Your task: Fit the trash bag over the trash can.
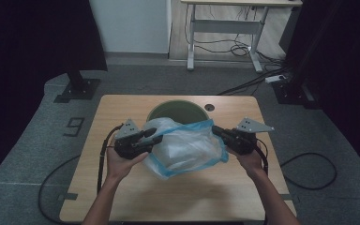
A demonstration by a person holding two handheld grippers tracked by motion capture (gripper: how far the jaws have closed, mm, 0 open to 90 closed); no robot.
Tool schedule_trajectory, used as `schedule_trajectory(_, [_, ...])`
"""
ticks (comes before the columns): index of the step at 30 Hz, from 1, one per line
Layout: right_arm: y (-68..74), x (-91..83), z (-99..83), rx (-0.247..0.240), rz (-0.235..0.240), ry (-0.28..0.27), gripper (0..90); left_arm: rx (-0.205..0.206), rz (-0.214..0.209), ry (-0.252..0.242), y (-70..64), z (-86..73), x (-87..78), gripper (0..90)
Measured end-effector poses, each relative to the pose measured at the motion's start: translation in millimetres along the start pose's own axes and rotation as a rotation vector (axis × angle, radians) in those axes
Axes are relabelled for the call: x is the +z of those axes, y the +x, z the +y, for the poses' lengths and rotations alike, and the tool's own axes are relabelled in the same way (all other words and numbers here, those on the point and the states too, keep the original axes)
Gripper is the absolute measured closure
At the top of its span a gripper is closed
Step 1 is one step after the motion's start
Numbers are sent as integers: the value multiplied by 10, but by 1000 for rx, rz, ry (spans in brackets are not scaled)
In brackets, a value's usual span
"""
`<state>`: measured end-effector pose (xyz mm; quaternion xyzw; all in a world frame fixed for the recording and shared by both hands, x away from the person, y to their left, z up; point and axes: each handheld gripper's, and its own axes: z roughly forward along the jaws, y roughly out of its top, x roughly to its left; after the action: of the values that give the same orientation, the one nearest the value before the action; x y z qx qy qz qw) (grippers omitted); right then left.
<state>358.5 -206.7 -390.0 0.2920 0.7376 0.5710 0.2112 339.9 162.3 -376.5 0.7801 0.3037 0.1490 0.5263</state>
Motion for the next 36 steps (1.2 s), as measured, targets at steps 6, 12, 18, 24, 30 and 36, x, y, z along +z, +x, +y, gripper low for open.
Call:
schedule_trajectory(6, [-27, -7, 12, -14, -37, 0, 885, -61, -11, -57, 95, 69, -50, 873])
schedule_trajectory(12, [-69, 16, 64, -52, -123, -13, 886, -93, 24, -127, 231, 152, -109, 891])
schedule_trajectory(18, [-147, 101, 178, -71, -155, -27, 886, -108, 66, -139, 407, 238, -115, 895])
schedule_trajectory(24, [-290, 351, 250, -77, -180, 11, 886, -128, 75, -102, 603, 310, -13, 893])
schedule_trajectory(30, [-451, 607, 255, -71, -220, 47, 886, -154, 91, -56, 818, 338, 165, 891])
schedule_trajectory(36, [-570, 813, 203, -52, -233, 78, 886, -185, 113, -18, 987, 293, 303, 890])
